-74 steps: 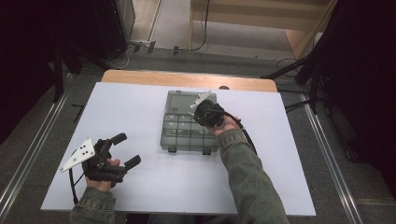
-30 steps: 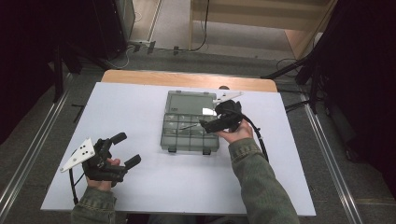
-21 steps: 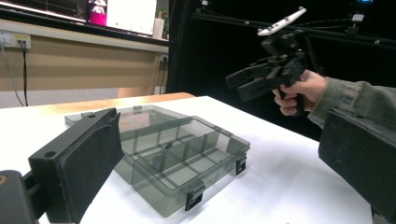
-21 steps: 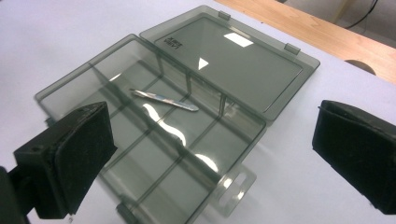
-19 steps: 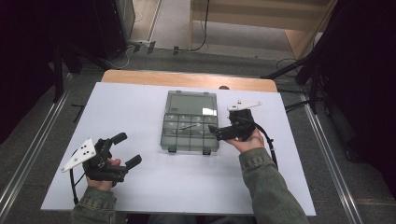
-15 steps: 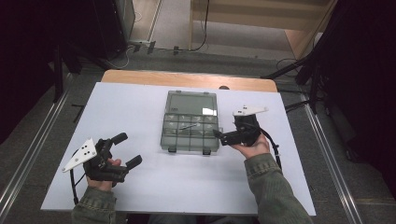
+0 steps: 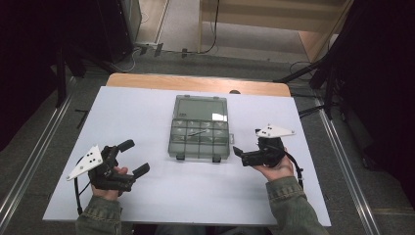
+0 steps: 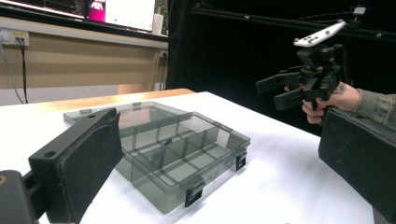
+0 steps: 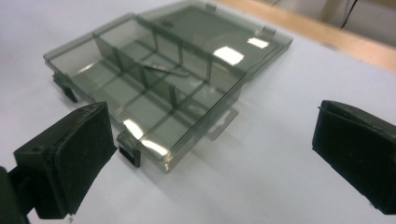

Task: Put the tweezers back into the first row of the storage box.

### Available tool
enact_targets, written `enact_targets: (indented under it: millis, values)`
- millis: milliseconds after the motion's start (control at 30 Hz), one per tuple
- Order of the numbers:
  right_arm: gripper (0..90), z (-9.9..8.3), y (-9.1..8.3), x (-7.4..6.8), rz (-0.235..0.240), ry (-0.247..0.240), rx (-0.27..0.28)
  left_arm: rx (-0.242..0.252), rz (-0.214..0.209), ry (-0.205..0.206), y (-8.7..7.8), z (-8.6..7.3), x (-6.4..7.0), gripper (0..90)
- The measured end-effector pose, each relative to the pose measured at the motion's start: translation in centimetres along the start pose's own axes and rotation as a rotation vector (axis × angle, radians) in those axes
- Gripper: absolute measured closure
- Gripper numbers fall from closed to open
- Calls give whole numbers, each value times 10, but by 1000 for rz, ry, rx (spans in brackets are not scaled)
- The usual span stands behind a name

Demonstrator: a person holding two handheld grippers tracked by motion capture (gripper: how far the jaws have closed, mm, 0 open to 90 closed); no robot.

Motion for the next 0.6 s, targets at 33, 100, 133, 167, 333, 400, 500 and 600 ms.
enact_targets:
  millis: [33, 100, 133, 167, 333, 400, 500, 600]
  values:
    - [0, 0, -3, 0, -8, 2, 19, -1, -1, 1, 0, 0, 0, 0]
    - [0, -2, -8, 0, -12, 9, 35, 0, 0, 1, 0, 0, 0, 0]
    - [0, -3, -9, 0, -15, 9, 41, 0, -1, -1, 0, 0, 0, 0]
    - [0, -5, -12, 0, -14, 13, 40, -1, -1, -1, 0, 0, 0, 0]
    - [0, -14, -23, 1, -24, 18, 82, -1, 0, -3, 0, 0, 0, 0]
    - [0, -20, -27, 2, -27, 21, 76, 0, -1, -3, 1, 0, 0, 0]
    - [0, -31, -34, 8, -45, 36, 110, 0, -2, -2, 1, 0, 0, 0]
    - [0, -41, -38, 14, -49, 73, 125, -1, -2, -3, 1, 0, 0, 0]
Point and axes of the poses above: each handheld gripper's, and its own axes: y roughly forward along the jaws, z roughly out of its top, x roughly to its right, the point moved 10 cm from there along y, roughly forward along the jaws, and after that the axes turned 4 degrees about -x, right-handed, at the moved point
